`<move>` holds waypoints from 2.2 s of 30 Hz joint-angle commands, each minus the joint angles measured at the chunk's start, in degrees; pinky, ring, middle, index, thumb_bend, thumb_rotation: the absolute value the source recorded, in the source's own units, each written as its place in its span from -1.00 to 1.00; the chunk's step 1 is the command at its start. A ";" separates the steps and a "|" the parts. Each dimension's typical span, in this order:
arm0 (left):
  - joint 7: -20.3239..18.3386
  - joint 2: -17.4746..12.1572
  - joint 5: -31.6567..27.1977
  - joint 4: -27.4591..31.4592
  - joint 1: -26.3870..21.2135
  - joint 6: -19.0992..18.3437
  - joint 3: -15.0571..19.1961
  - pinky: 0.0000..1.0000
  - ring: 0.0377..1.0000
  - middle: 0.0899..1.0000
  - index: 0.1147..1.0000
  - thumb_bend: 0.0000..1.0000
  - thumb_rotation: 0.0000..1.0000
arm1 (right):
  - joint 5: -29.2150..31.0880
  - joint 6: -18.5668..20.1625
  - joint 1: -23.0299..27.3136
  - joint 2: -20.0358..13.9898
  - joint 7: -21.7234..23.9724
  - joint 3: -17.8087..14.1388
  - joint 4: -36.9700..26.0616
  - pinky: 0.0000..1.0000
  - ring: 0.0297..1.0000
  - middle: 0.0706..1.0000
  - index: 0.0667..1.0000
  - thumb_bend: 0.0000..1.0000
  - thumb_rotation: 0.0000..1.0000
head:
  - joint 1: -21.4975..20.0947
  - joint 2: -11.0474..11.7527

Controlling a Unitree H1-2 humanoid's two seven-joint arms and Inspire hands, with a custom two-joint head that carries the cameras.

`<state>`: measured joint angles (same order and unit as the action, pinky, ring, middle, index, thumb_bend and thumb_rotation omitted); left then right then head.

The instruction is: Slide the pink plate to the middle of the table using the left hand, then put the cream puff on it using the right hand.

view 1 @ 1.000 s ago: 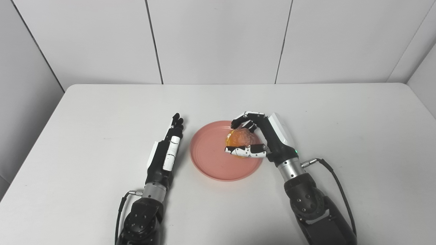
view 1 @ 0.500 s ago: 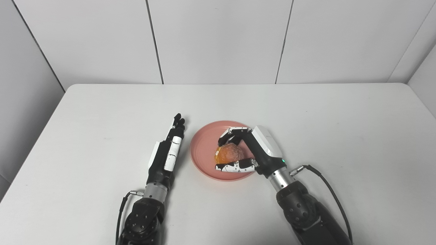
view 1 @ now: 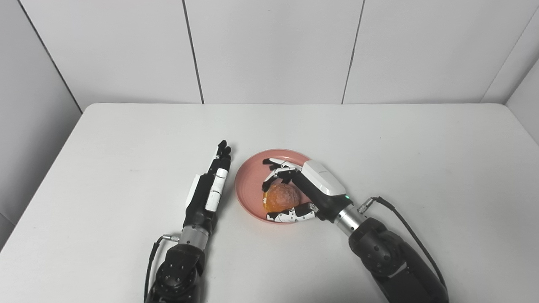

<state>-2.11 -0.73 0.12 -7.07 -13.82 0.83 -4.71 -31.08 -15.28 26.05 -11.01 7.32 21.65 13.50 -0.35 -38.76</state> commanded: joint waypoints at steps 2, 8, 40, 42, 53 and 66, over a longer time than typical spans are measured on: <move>-1.39 0.71 0.07 -0.75 0.47 -1.10 -1.14 1.00 1.00 1.00 1.00 0.38 1.00 | -1.64 -0.25 1.77 -0.33 -0.47 -0.18 -1.68 0.95 0.97 0.92 0.83 -0.19 0.37 | 0.04 0.01; -1.47 0.66 -0.07 -0.68 0.48 -1.66 -1.10 1.00 1.00 1.00 1.00 0.40 1.00 | -1.93 -1.02 1.22 -0.04 -1.90 -1.56 -2.41 1.00 1.00 1.00 0.86 -0.11 0.54 | 0.04 -0.02; -0.36 1.11 -0.02 -0.36 0.40 -0.96 -0.18 1.00 1.00 1.00 1.00 0.41 1.00 | 14.58 3.63 -6.94 8.84 -10.28 -13.42 -3.80 0.86 0.98 1.00 1.00 0.37 1.00 | -0.85 -0.20; -0.39 1.13 -0.17 -0.10 0.34 -1.43 -0.06 1.00 1.00 1.00 1.00 0.44 1.00 | 14.92 4.65 -7.54 9.18 -10.28 -13.50 -4.63 0.84 0.93 1.00 1.00 0.37 1.00 | -0.88 -0.27; -0.81 1.08 -0.85 0.90 0.58 -2.22 0.67 1.00 1.00 1.00 1.00 0.38 1.00 | 22.35 5.75 -9.48 12.02 -9.07 -15.11 -5.45 0.99 0.95 1.00 1.00 0.31 0.97 | -0.90 -0.26; -0.55 1.33 -0.52 0.26 0.50 -0.86 1.63 1.00 1.00 1.00 1.00 0.35 1.00 | 30.80 9.03 -10.56 15.50 -7.80 -17.42 -5.74 1.00 1.00 1.00 1.00 0.09 0.75 | -1.07 -0.32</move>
<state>-2.21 0.45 0.03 -6.69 -13.76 0.10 -2.88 -0.91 -6.39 15.22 3.66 -0.77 4.31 8.64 -1.49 -39.11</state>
